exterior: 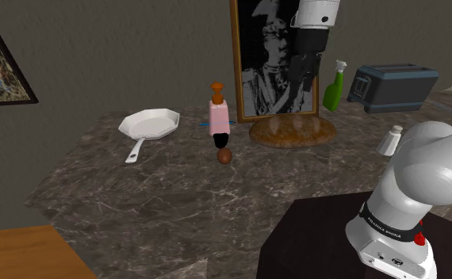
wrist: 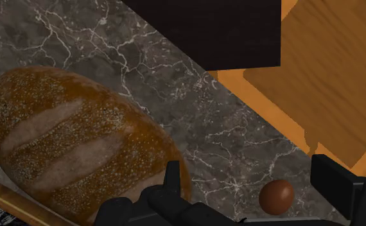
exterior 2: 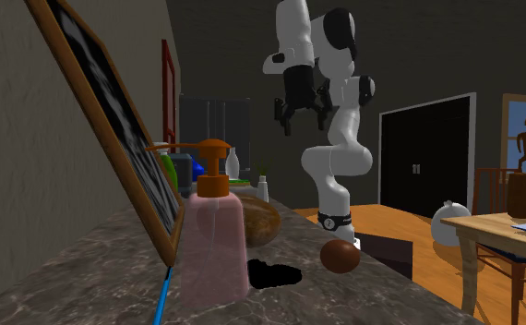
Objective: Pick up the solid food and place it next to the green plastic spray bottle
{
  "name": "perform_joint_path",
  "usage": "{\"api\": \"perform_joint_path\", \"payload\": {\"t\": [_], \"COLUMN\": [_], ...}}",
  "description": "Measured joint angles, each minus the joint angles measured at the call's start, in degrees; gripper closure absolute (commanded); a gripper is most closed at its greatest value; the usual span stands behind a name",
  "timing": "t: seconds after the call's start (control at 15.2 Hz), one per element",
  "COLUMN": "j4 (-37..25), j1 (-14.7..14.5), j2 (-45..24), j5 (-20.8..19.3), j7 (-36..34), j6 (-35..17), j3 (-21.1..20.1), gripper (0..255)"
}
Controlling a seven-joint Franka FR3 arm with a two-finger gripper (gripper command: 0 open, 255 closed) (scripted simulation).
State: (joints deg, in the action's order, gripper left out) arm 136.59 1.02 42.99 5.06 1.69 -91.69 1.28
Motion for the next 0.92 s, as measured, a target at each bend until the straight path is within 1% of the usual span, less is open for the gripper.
{"api": "perform_joint_path", "payload": {"t": [0.07, 0.2, 0.4, 0.59, 0.79, 0.92], "j4": [0.0, 0.49, 1.61, 0.58, -0.54, -1.79], "j1": [0.0, 0.27, 0.94, 1.63, 2.63, 3.32], "j2": [0.0, -1.34, -5.06, -10.8, -16.75, -20.26], "j5": [0.0, 0.7, 2.04, 3.17, 3.35, 3.09], "j7": [0.0, -2.6, -8.48, -15.25, -21.62, -26.01], "j6": [0.0, -1.98, -7.2, -12.38, -17.54, -20.06], "j3": [0.0, -1.36, -4.32, -7.67, -10.35, -11.92], "gripper": [0, 0, 0, 0, 0, 0]}}
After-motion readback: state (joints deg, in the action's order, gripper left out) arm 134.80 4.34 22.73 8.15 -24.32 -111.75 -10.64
